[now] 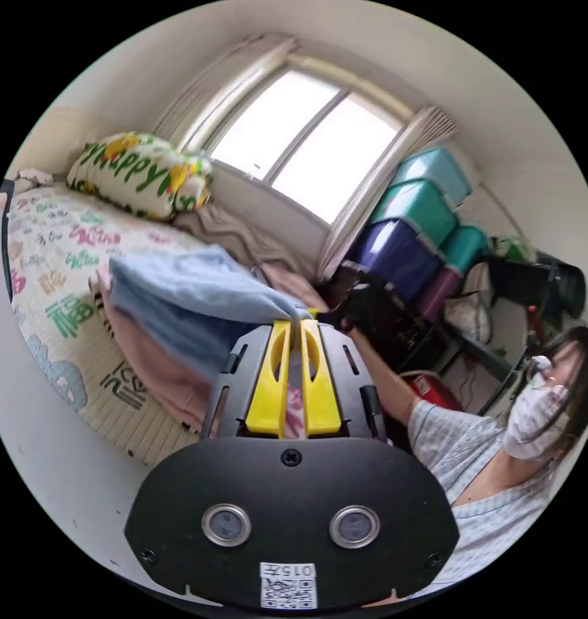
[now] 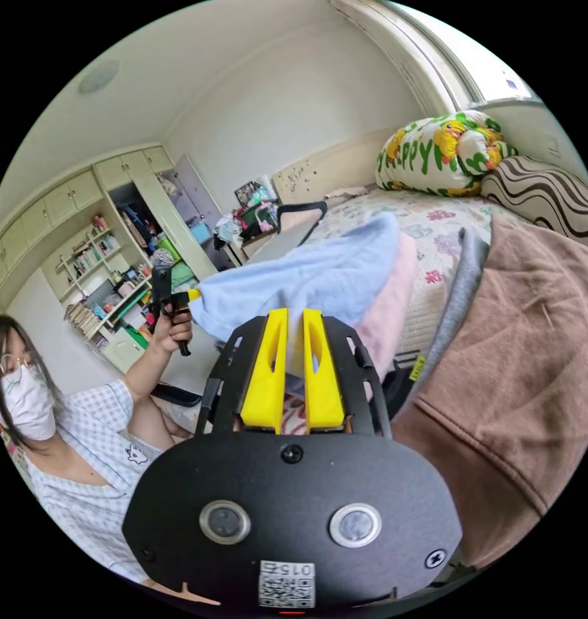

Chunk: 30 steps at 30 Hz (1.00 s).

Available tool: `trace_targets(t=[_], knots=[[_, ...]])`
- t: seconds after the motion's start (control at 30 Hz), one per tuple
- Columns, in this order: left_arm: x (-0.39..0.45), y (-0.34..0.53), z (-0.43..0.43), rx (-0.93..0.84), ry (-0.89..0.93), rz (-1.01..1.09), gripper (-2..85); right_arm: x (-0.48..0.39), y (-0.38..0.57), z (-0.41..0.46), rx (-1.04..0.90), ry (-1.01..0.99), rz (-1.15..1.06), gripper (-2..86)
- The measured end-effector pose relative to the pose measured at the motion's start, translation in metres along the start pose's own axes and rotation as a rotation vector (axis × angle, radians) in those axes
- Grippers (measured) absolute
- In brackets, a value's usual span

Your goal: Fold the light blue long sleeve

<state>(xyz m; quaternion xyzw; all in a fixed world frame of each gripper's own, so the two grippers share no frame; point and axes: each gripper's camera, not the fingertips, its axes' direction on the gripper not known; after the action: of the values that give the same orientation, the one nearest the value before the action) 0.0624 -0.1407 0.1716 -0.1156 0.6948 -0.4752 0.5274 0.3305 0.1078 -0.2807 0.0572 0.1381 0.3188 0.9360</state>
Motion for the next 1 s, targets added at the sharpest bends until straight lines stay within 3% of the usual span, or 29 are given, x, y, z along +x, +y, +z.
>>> trace_targets(t=[0.23,0.4,0.7,1.0], knots=[[0.144,0.01,-0.125,0.169,0.036,0.054,0.4,-0.124,-0.015,0.039,0.041,-0.132,-0.203,5.1],[0.261,0.063,-0.204,0.151,-0.287,0.134,0.8,-0.204,0.016,0.098,-0.012,-0.198,-0.315,5.3],[0.3,0.125,-0.264,0.061,-0.161,0.222,6.0,-0.248,0.048,0.169,-0.031,-0.358,-0.271,3.6],[0.33,0.127,-0.268,0.017,-0.284,0.29,7.3,-0.255,0.056,0.187,-0.016,-0.349,-0.265,1.8]])
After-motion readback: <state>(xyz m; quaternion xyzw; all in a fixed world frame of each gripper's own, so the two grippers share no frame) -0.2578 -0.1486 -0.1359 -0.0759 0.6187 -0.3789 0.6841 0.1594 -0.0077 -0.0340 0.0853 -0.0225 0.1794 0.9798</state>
